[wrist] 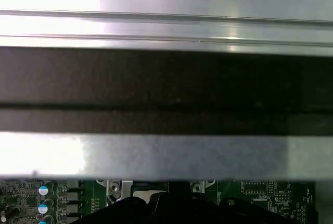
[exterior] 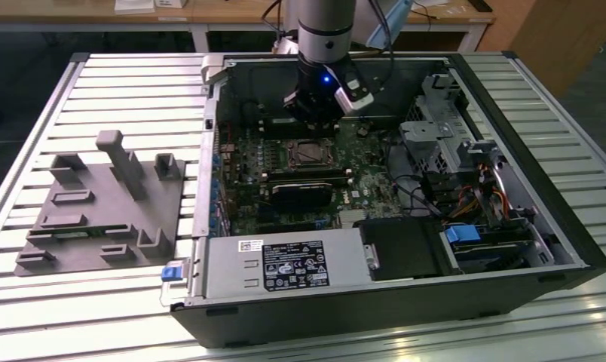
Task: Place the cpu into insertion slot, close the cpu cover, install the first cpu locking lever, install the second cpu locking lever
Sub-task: 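Install the second cpu locking lever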
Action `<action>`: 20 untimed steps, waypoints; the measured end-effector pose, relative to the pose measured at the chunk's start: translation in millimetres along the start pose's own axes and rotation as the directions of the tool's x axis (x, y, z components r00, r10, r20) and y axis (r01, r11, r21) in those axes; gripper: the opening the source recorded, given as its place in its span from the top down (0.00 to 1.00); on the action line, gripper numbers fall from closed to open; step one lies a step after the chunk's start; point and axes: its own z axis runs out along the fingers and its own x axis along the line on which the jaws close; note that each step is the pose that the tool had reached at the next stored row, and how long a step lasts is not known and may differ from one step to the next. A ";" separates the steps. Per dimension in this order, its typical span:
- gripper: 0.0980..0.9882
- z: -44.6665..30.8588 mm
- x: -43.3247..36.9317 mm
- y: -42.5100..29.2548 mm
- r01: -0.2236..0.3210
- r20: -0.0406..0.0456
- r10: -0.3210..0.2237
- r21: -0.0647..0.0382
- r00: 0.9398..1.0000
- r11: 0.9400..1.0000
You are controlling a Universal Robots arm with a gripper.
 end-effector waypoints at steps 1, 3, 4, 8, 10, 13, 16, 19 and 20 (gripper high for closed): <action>0.99 0.0 0.0 -0.4 0.000 0.000 0.000 0.000 1.000 1.000; 0.99 0.0 0.0 -1.1 0.000 0.000 0.000 0.000 1.000 1.000; 0.99 0.0 0.0 -1.5 0.000 0.000 0.000 0.000 1.000 1.000; 0.99 -0.1 0.0 -3.7 0.000 0.000 0.000 0.000 1.000 1.000; 0.99 -0.1 0.0 -5.0 0.000 0.000 0.000 0.000 1.000 1.000; 0.99 -0.2 0.1 -8.0 0.000 0.000 0.000 0.000 1.000 1.000; 0.99 -0.2 0.1 -9.3 0.000 0.000 0.000 0.000 1.000 1.000; 0.99 -0.6 0.1 -9.8 0.000 0.000 0.000 0.000 1.000 1.000; 0.99 -0.9 0.0 -9.7 0.000 0.000 0.000 0.000 1.000 1.000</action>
